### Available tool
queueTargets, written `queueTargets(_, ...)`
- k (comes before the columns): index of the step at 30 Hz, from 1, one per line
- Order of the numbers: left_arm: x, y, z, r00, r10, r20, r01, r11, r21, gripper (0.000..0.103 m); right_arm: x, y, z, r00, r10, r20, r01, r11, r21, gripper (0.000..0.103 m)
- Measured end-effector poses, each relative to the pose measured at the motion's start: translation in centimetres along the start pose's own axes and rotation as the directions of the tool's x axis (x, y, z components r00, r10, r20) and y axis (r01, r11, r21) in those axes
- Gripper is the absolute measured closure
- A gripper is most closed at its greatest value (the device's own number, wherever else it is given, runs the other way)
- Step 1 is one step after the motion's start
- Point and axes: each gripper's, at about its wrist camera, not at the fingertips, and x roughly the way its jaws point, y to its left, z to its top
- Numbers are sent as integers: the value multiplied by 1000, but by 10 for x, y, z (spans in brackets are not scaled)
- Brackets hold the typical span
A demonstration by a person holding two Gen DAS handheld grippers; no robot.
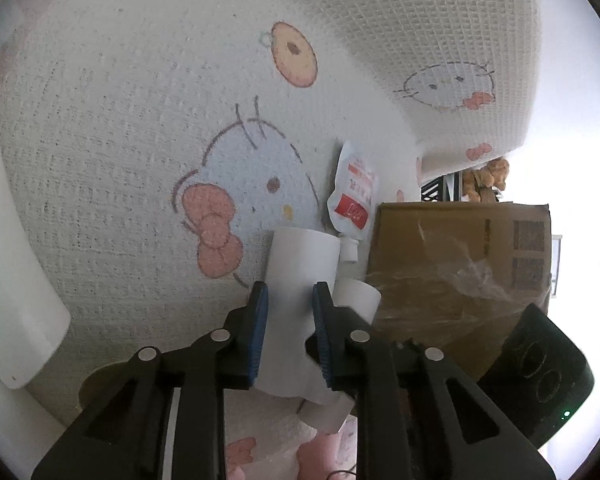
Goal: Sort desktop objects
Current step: 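Close both tools on the second white paper roll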
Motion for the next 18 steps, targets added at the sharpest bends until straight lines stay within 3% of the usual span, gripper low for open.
queueTargets(2,5,-7,-2,1000,13,-5,-13,1000,15,66,5,1,3,996,-78,-33,78,997,-6,80)
queueTargets(5,11,-12,-3,998,52,-30,-50,997,50,60,18,-15,7,997,15,-77,-8,996,86,68)
queueTargets(8,14,-14,-3,997,74,-32,-72,995,75,58,26,-27,5,991,94,-97,-77,983,164,65)
queueTargets(14,14,-7,-1,998,48,-37,-46,998,50,57,31,-25,7,991,98,-93,-83,985,149,63)
queueTargets(18,8,-15,-8,997,78,11,-78,993,91,57,28,-23,6,990,107,-91,-93,985,146,61)
